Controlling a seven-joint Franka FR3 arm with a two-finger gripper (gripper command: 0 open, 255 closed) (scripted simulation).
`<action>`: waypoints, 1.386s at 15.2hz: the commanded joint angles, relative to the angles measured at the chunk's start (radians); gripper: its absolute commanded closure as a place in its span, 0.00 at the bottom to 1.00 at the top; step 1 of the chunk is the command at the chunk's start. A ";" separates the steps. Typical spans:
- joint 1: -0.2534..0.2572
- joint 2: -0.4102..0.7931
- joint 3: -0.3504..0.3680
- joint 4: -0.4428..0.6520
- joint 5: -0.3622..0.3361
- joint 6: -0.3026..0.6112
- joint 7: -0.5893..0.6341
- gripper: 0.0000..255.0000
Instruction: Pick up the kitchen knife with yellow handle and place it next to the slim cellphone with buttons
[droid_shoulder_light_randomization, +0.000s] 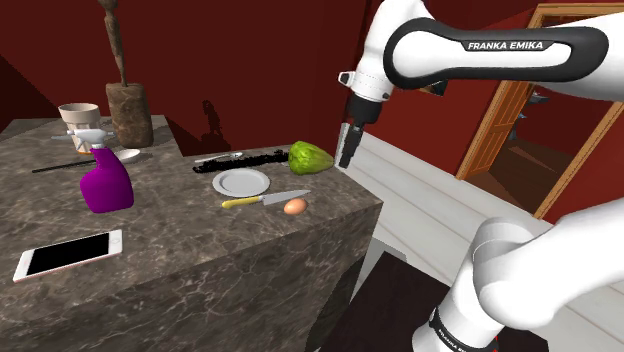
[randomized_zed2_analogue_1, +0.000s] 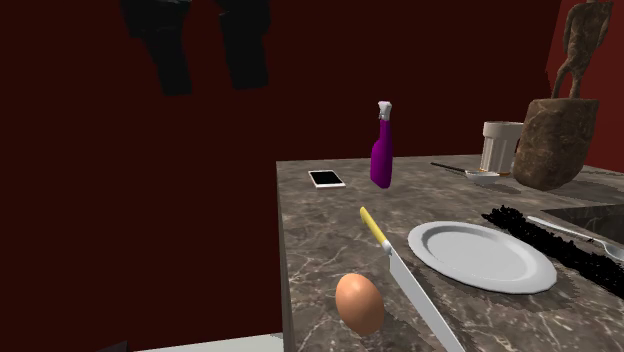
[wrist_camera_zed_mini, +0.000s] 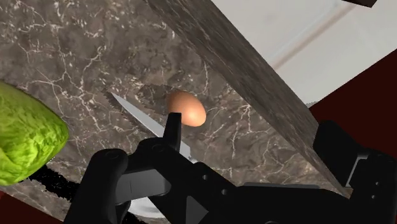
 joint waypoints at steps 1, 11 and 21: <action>0.017 0.072 -0.033 0.015 -0.008 0.050 -0.085 0.00; 0.102 0.464 -0.140 0.169 0.031 0.239 -0.489 0.00; 0.124 0.863 -0.126 0.431 0.125 0.317 -0.861 0.00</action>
